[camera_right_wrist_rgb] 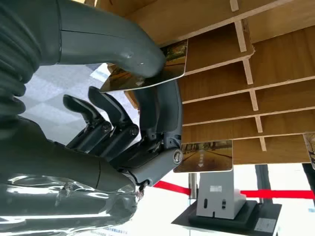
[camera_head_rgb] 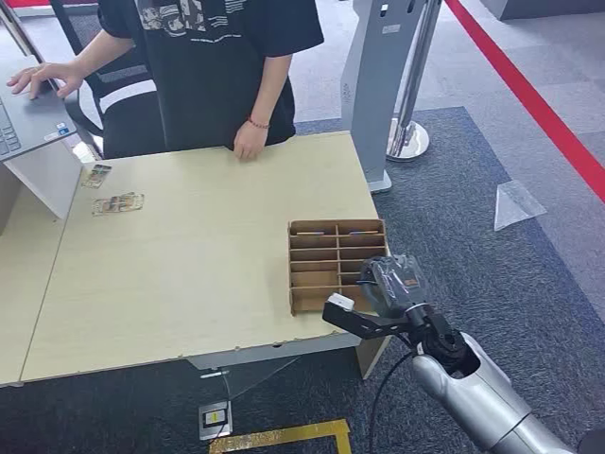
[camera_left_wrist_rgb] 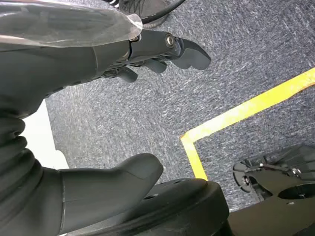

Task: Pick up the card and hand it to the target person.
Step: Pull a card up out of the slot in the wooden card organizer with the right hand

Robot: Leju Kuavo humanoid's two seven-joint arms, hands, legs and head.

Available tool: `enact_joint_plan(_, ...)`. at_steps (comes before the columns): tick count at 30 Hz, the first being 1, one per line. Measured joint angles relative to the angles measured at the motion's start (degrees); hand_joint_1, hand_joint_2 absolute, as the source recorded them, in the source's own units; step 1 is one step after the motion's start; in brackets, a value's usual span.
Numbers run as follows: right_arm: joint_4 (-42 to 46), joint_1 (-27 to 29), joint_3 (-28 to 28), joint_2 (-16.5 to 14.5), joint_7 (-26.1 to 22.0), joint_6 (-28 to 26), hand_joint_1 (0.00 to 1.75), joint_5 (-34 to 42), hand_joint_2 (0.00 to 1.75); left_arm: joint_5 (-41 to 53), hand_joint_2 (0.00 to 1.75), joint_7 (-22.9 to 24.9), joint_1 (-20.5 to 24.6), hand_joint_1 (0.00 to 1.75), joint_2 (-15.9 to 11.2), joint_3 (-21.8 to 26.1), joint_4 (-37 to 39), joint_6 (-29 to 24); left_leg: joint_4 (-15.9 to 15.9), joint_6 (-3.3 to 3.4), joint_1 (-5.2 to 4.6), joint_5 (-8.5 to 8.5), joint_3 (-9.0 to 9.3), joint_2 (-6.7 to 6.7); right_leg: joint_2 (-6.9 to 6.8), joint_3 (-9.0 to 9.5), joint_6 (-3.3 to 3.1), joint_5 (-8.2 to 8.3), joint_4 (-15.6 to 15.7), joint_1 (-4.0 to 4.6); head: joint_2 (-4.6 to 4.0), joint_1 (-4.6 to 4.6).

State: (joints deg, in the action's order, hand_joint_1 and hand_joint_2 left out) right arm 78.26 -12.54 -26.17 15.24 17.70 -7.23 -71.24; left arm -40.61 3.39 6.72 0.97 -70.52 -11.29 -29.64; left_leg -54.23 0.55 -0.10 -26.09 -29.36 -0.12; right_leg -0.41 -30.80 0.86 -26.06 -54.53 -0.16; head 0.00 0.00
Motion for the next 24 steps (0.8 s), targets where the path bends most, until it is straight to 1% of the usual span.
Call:
enact_joint_plan(4,0.9,-0.7,-0.3,0.5,-1.4,1.1,1.75,-0.1,1.75,0.1,1.75,-0.3,0.0,0.00,-0.1,-0.1,-0.1,0.1,0.0,-0.04,0.01,0.00,0.00,0.06,0.07,-0.02,0.00,0.02,0.0,0.00,0.00,0.00)
enact_joint_plan(8,3.1,-1.8,-0.6,2.3,-5.3,2.7,1.75,1.5,1.75,0.2,1.75,-0.9,0.0,0.00,-0.2,-0.3,-0.1,0.2,0.0,-0.02,-0.02,0.00,-0.03,0.06,0.07,-0.05,0.01,0.01,0.0,-0.02,0.00,0.00)
enact_joint_plan(10,4.7,-2.5,-1.2,3.9,-7.1,4.1,1.75,1.8,1.75,0.2,1.75,-1.1,0.0,0.00,-0.2,-0.4,-0.1,0.4,-0.1,-0.01,-0.03,-0.01,-0.06,0.04,0.05,-0.08,0.01,0.00,-0.1,-0.03,0.00,0.00)
enact_joint_plan(13,7.6,-4.1,-3.0,7.2,-9.8,8.1,1.75,3.4,1.75,0.4,1.75,-1.2,0.0,0.00,-0.3,-0.7,-0.1,0.7,-0.1,-0.01,-0.04,-0.03,-0.09,0.04,0.05,-0.12,0.02,-0.02,-0.1,-0.04,0.00,0.00)
enact_joint_plan(15,9.0,-4.7,-3.0,8.5,-9.0,9.7,1.75,6.1,1.75,0.2,1.75,-1.4,0.0,0.00,-0.3,-0.6,-0.1,0.6,-0.1,0.00,-0.05,-0.04,-0.11,0.02,0.03,-0.13,0.02,-0.03,-0.1,-0.05,0.00,0.00)
enact_joint_plan(17,9.7,-4.9,-2.4,9.1,-7.0,10.2,1.75,8.0,1.75,-0.1,1.75,-1.5,0.0,0.00,-0.2,-0.3,-0.1,0.5,-0.1,0.02,-0.06,-0.03,-0.12,-0.02,-0.02,-0.13,0.03,-0.04,-0.1,-0.06,0.00,0.00)
enact_joint_plan(20,11.9,-4.0,-2.0,10.4,-4.5,10.3,1.75,9.5,1.75,-0.3,1.75,-1.5,-0.1,0.00,0.2,-0.1,-0.1,0.6,-0.1,0.01,-0.04,-0.01,-0.09,-0.04,-0.03,-0.08,0.03,-0.02,-0.1,-0.05,0.00,0.00)
enact_joint_plan(24,14.1,-3.2,-2.4,10.8,-3.3,9.9,1.75,9.6,1.75,0.0,1.75,-1.4,0.0,0.00,0.3,-0.4,-0.1,0.7,-0.1,0.02,-0.05,-0.01,-0.07,-0.08,-0.08,-0.06,0.02,-0.05,-0.1,-0.05,0.00,0.00)
